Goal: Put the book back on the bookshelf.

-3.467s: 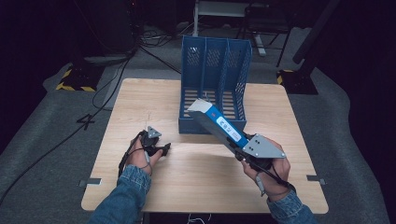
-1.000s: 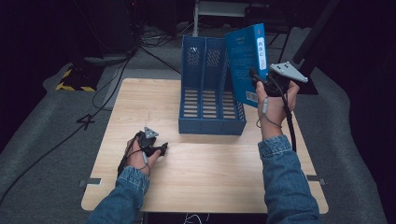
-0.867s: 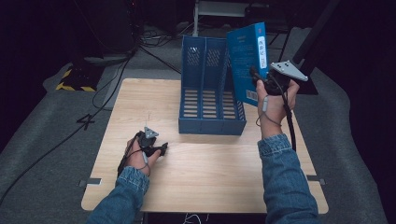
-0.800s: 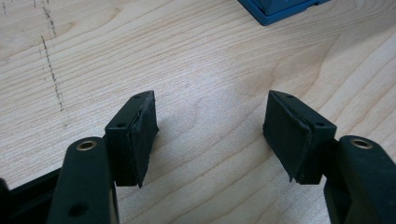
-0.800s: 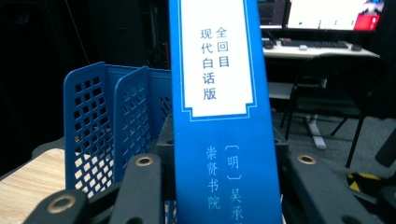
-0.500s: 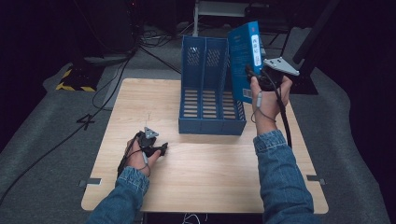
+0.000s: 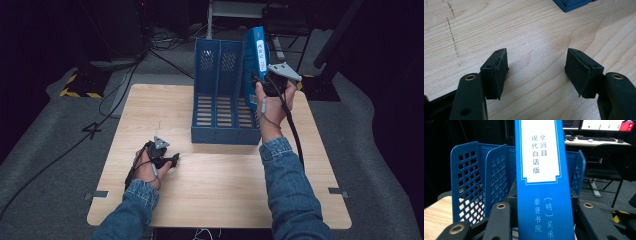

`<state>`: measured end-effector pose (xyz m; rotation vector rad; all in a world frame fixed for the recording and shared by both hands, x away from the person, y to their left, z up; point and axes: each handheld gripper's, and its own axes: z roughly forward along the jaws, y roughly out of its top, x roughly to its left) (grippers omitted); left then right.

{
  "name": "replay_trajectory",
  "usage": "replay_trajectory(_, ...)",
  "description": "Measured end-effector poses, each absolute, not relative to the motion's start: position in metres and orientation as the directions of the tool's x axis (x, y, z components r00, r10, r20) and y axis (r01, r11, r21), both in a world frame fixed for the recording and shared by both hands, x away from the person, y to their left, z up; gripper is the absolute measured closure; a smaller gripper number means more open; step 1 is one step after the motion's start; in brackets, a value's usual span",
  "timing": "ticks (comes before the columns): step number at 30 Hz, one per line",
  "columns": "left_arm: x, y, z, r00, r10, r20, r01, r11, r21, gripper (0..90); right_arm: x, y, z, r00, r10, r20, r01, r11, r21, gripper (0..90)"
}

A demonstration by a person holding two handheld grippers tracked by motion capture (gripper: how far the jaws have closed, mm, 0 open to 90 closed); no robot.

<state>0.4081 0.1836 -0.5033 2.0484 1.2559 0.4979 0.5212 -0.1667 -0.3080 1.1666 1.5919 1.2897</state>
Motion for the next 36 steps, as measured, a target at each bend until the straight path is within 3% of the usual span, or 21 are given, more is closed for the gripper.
replay_trajectory(19,0.41,0.183,-0.503,0.464,0.886,-0.023,0.629,-0.311,0.713,35.3,0.528,-0.158,-0.352,-0.326,0.943,-0.072,0.103,0.112,0.988,61.1)
replay_trajectory(36,0.41,0.182,-0.503,0.461,0.887,-0.024,0.628,-0.307,0.715,35.3,0.527,-0.157,-0.381,-0.319,0.946,-0.056,0.174,0.117,0.978,60.8)
